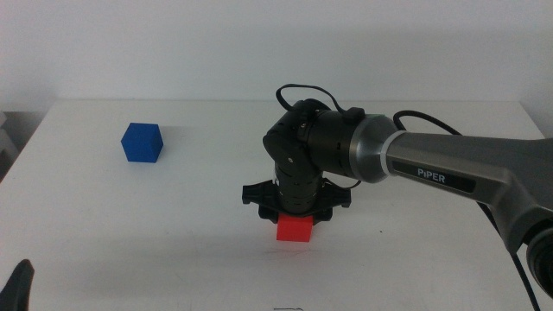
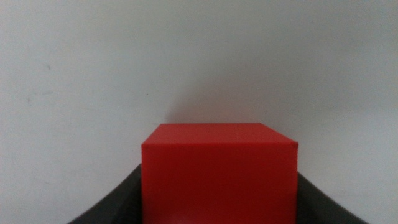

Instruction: Stack red cubes first, then green, then blue cubes in a specific spot.

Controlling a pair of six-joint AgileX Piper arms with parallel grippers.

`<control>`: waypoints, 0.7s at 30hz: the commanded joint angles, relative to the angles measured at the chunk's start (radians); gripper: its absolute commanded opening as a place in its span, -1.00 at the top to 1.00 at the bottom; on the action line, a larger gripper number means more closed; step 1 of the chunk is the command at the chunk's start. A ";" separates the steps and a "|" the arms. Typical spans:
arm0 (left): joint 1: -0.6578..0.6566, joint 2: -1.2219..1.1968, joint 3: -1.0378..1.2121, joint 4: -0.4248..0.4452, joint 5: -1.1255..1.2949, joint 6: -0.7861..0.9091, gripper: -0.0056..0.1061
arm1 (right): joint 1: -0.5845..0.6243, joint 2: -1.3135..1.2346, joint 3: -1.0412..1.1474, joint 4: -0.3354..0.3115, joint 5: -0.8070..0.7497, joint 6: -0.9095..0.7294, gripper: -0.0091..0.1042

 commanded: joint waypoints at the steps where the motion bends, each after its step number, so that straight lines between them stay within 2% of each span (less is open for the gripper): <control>1: 0.000 -0.021 -0.003 0.000 -0.074 -0.009 -0.78 | 0.002 -0.054 -0.028 0.004 -0.005 -0.024 0.85; 5: 0.000 -0.021 -0.003 0.000 -0.074 -0.009 -0.78 | 0.002 -0.054 -0.028 0.008 -0.005 -0.033 0.74; 9: 0.000 -0.021 -0.003 0.000 -0.074 -0.009 -0.78 | 0.002 -0.054 -0.028 0.010 -0.005 -0.033 0.54; 10: 0.000 -0.021 -0.003 0.000 -0.074 -0.009 -0.78 | 0.002 -0.054 -0.028 0.013 -0.005 -0.033 0.18; 11: 0.000 -0.021 -0.003 0.000 -0.074 -0.009 -0.78 | 0.002 -0.054 -0.028 0.013 -0.005 -0.033 0.09; 12: 0.000 -0.021 -0.003 0.000 -0.074 -0.009 -0.78 | 0.002 -0.054 -0.028 0.012 -0.005 -0.033 -0.09; 16: 0.000 -0.021 -0.003 0.000 -0.074 -0.009 -0.78 | 0.002 -0.054 -0.028 0.012 -0.005 -0.033 -0.39; 21: 0.000 -0.021 -0.003 0.000 -0.074 -0.009 -0.78 | 0.002 -0.068 -0.030 0.012 -0.005 -0.045 -0.56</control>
